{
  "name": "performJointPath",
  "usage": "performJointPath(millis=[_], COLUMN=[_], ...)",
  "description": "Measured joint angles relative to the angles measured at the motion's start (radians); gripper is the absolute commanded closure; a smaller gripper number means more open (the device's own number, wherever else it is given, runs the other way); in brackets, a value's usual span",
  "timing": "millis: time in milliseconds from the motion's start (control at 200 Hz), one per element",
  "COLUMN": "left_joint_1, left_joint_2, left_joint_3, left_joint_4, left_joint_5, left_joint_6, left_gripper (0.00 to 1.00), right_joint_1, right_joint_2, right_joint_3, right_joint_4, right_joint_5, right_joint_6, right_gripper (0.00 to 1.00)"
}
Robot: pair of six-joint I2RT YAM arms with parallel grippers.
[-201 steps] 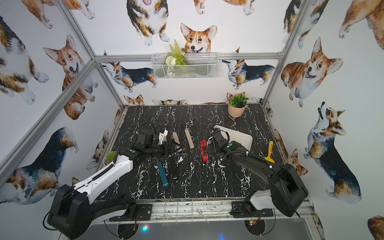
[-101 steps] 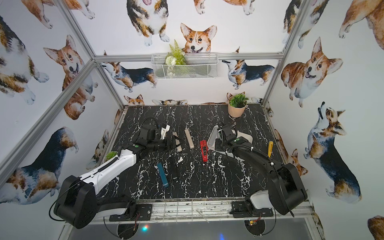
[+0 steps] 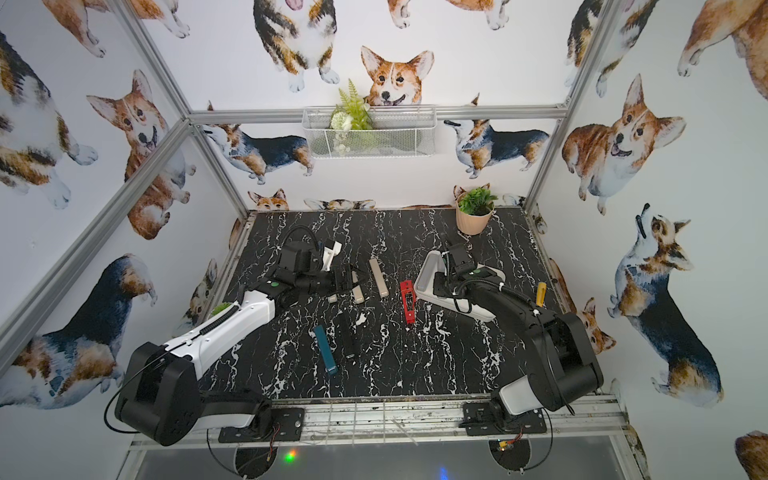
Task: Put the pruning pliers into the storage box
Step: Place the pruning pliers in the storage box.
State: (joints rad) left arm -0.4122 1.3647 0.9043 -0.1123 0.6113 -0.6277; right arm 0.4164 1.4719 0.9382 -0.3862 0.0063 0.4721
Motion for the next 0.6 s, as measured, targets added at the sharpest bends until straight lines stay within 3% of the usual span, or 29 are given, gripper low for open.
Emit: performJointPath(millis=[596], left_joint_1=[0.024], left_joint_2=[0.025], left_joint_3=[0.012], left_joint_4=[-0.007], left_joint_5=[0.019], left_joint_6=[0.018], left_gripper=[0.0], right_joint_1=[-0.037], right_joint_2=[0.125], right_joint_3=[0.019], right_joint_4=[0.059], right_joint_5=[-0.012], right_joint_6=[-0.006], right_gripper=[1.0])
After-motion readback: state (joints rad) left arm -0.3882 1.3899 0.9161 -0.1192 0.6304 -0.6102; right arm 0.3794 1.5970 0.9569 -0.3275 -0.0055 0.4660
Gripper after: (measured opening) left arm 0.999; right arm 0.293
